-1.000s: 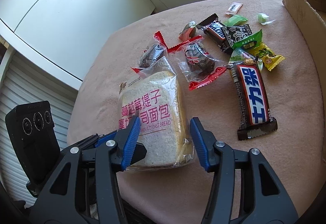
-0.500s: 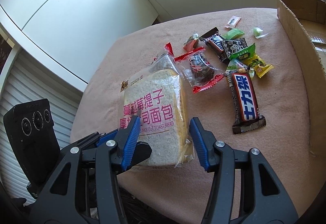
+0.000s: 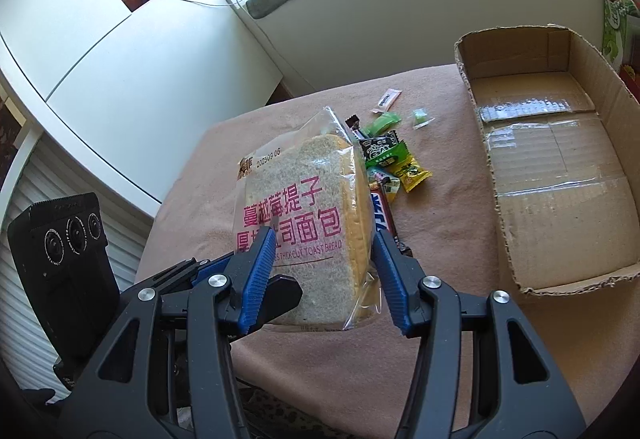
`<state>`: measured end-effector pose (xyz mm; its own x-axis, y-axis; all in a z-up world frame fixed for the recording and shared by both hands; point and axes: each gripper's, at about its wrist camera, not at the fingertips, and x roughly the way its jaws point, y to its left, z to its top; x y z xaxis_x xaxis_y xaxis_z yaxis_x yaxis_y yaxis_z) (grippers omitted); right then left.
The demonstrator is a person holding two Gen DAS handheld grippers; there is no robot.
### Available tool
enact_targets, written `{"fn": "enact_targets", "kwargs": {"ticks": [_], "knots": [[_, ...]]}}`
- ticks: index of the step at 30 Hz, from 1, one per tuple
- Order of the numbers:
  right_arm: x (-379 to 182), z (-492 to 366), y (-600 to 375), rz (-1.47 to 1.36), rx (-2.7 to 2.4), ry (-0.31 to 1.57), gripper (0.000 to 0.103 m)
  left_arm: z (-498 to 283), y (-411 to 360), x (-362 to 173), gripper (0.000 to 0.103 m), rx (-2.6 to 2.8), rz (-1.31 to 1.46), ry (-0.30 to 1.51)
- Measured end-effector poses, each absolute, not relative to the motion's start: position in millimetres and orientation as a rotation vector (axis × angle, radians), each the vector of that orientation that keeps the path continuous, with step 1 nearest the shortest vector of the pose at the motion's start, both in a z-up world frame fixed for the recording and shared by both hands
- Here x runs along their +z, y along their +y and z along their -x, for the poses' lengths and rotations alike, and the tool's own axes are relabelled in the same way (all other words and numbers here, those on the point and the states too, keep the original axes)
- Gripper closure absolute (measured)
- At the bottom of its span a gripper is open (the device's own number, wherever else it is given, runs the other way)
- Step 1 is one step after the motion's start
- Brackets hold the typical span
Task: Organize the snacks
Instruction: 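Carry the bread loaf into the cardboard box and open the right tool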
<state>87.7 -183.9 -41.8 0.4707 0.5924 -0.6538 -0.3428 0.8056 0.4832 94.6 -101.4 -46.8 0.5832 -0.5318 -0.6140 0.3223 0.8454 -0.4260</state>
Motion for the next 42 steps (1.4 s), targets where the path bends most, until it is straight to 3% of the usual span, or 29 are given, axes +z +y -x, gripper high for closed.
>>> {"fn": "enact_targets", "kwargs": {"ticks": [24, 42], "knots": [[-33, -122, -319, -0.382, 0.387, 0.844, 0.05, -148, -218, -34, 0.049, -0.64, 0.174, 0.806], [-49, -138, -354, -0.404, 0.297, 0.862, 0.05, -160, -247, -44, 0.051, -0.652, 0.122, 0.842]]}}
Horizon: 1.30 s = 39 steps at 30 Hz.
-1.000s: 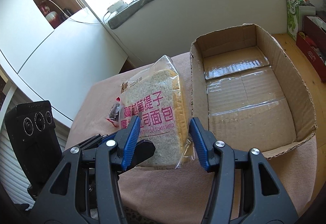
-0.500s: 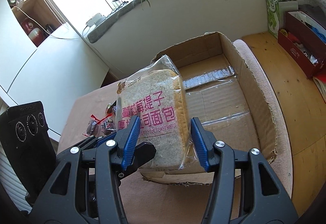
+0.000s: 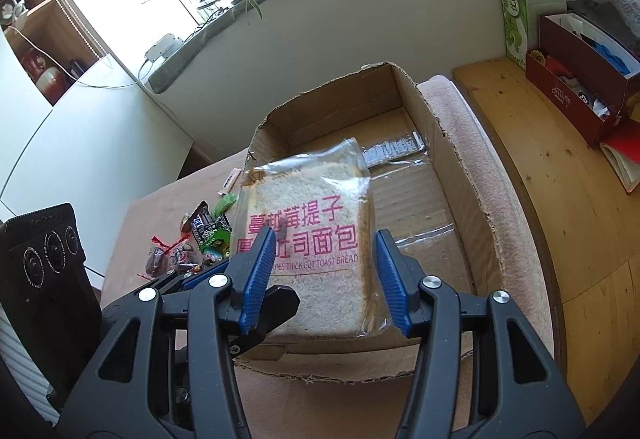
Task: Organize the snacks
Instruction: 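Carry the bread loaf into the cardboard box and open the right tool, then grasp the blue-and-white chocolate bar with the right tool while the left tool grasps a wrapped candy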
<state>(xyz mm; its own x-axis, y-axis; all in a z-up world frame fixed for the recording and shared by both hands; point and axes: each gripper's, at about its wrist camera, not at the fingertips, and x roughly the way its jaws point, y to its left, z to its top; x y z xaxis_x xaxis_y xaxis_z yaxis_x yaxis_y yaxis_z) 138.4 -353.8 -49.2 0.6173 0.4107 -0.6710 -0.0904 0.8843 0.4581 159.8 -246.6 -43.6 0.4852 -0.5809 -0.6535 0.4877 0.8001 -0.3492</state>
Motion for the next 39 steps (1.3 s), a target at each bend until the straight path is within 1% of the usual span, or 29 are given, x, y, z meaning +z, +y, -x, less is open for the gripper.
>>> {"fn": "enact_targets", "kwargs": {"ticks": [20, 36, 38, 39], "knots": [[-37, -124, -344, -0.347, 0.247, 0.824, 0.05, -144, -207, -33, 0.051, -0.607, 0.121, 0.783], [-27, -97, -274, -0.216, 0.321, 0.799, 0.049, -131, -111, -25, 0.052, -0.44, 0.157, 0.726], [-28, -94, -263, -0.198, 0.336, 0.796, 0.046, -128, -96, -26, 0.051, -0.411, 0.166, 0.72], [-28, -92, -257, -0.19, 0.346, 0.793, 0.041, -128, -88, -26, 0.051, -0.397, 0.173, 0.718]]}}
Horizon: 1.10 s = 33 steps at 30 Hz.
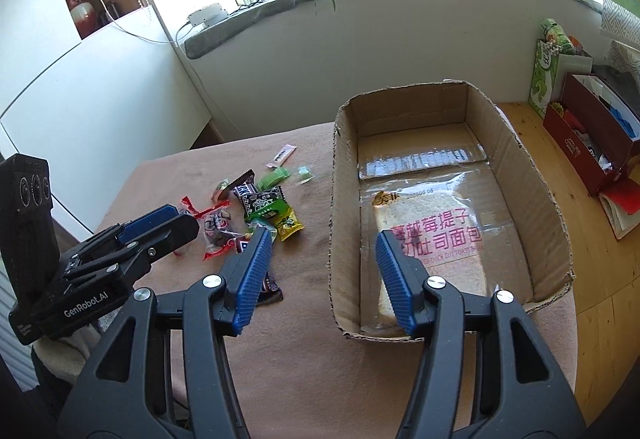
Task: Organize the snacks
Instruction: 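Grasp the blue-and-white chocolate bar with the right tool while the left tool grasps a wrapped candy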
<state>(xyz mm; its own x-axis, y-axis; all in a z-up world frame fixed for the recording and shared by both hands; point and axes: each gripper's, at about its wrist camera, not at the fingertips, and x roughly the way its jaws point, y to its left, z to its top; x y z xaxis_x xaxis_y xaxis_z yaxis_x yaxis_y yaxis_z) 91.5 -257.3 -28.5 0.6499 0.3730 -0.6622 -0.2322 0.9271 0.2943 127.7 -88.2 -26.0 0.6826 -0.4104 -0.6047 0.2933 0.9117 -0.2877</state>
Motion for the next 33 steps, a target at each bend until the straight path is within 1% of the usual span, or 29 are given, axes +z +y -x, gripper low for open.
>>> {"fn": "enact_targets", "kwargs": {"ticks": [1, 9, 14, 26, 33], "knots": [[-29, -90, -251, -0.18, 0.355, 0.789, 0.039, -127, -81, -26, 0.051, -0.382, 0.178, 0.717], [-39, -82, -204, -0.096, 0.418, 0.796, 0.038, -122, -26, -41, 0.052, -0.263, 0.184, 0.729], [-53, -83, -179, -0.049, 0.443, 0.818, 0.038, -123, -5, -57, 0.052, -0.212, 0.199, 0.762], [-88, -99, -155, 0.013, 0.411, 0.879, 0.038, -152, 9, -85, 0.052, -0.214, 0.294, 0.842], [-97, -109, -150, 0.027, 0.403, 0.905, 0.038, -162, 11, -94, 0.052, -0.213, 0.334, 0.867]]}}
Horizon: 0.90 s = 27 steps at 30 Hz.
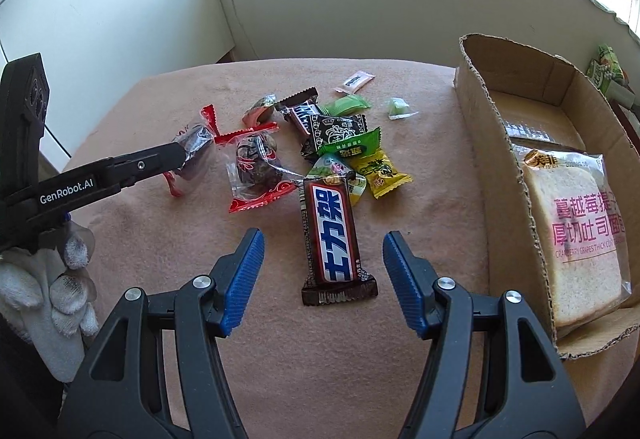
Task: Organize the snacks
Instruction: 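Grasp the blue-and-white chocolate bar with the right tool while the left tool grasps a wrapped candy, then carry both snacks into the box and open both tools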
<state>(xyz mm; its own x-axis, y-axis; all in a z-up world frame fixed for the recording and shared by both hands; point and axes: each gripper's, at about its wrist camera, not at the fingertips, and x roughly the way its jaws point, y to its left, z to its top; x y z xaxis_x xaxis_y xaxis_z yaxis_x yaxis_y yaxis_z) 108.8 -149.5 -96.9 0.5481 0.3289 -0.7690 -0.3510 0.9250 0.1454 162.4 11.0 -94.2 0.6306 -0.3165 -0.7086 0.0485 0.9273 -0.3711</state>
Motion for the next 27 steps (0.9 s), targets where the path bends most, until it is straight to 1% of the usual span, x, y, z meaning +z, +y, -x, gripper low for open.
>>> {"fn": "enact_targets", "kwargs": {"ticks": [9, 12, 14, 17, 19, 20, 24, 27], "knots": [[-107, -121, -147, 0.035, 0.392, 0.927, 0.04, -171, 14, -103, 0.052, -0.217, 0.366, 0.889], [-111, -125, -147, 0.035, 0.397, 0.939, 0.047, -172, 14, -103, 0.058, -0.227, 0.371, 0.893], [-114, -127, -145, 0.04, 0.398, 0.946, 0.05, -173, 12, -104, 0.064, -0.227, 0.362, 0.895], [-115, -129, -143, 0.046, 0.401, 0.95, 0.058, -172, 11, -104, 0.066, -0.224, 0.355, 0.89], [-116, -131, -142, 0.051, 0.397, 0.95, 0.067, -172, 11, -103, 0.07, -0.224, 0.35, 0.883], [-116, -131, -142, 0.049, 0.399, 0.952, 0.07, -171, 10, -103, 0.07, -0.222, 0.346, 0.881], [-116, -130, -141, 0.054, 0.396, 0.95, 0.073, -170, 10, -102, 0.07, -0.219, 0.338, 0.875], [-116, -128, -143, 0.043, 0.398, 0.95, 0.073, -168, 10, -100, 0.071, -0.215, 0.336, 0.864]]}}
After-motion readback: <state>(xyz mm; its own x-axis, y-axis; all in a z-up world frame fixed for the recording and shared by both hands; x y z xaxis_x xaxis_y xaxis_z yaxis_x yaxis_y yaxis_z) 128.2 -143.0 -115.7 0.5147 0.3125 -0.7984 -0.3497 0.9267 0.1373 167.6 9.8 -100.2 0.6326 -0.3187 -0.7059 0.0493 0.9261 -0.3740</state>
